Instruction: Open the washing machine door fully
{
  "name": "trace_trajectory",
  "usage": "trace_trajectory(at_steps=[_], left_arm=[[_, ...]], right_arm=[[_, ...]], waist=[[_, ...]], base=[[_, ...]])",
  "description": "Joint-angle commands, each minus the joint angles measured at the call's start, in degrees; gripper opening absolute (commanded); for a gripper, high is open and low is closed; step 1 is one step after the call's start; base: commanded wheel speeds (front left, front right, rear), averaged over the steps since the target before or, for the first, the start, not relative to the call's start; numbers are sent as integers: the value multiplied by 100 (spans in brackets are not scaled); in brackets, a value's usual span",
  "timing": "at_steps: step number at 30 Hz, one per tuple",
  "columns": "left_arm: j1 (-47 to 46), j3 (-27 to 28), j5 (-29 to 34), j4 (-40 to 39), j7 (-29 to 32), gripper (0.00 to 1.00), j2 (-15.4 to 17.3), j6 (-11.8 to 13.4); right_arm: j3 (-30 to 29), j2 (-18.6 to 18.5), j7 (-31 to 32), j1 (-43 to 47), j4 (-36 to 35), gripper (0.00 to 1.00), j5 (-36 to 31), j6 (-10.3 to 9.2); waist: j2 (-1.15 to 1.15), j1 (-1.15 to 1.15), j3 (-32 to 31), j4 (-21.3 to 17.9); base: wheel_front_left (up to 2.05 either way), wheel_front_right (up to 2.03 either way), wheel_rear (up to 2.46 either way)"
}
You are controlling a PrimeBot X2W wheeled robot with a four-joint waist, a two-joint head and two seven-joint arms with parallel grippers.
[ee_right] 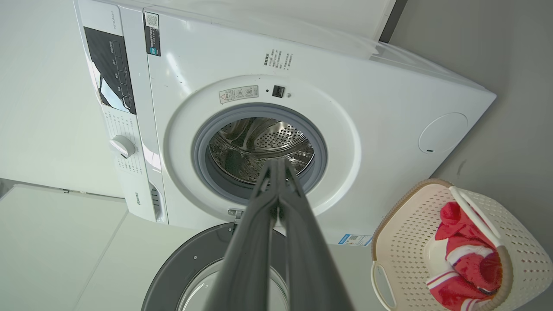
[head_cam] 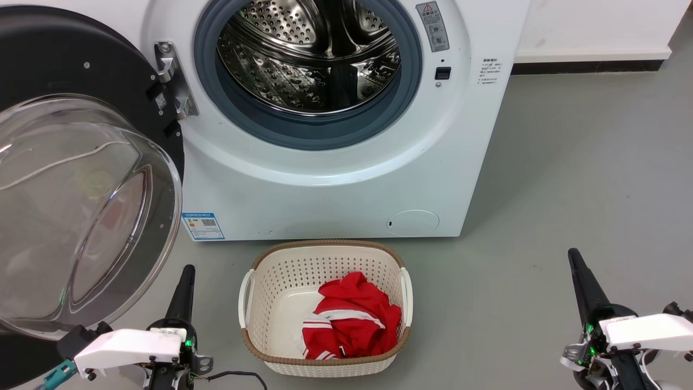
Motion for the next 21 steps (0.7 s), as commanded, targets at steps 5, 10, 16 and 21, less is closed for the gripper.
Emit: trace_trajectory(at_steps=[5, 10, 16, 21], left_arm=[[-136, 25, -289, 22, 76, 0, 12, -46], [-165, 37, -573, 57, 143, 0, 12, -57], [-198, 50, -849, 92, 215, 0, 12, -73], [-211, 57, -1017, 117, 258, 0, 12, -82]], right_arm=[[-35, -9, 66, -124, 25, 0, 281, 0], [-70, 0, 123, -139, 64, 0, 537, 0], [-102, 8, 185, -179, 103, 0, 794, 0], [-123, 14, 220, -196, 129, 0, 939, 0]], waist=[[0, 0, -7, -1], [0, 0, -17, -2], [0, 0, -26, -3], [0, 0, -32, -4]], base=[[0, 0, 0], [0, 0, 0], [0, 0, 0], [0, 0, 0]])
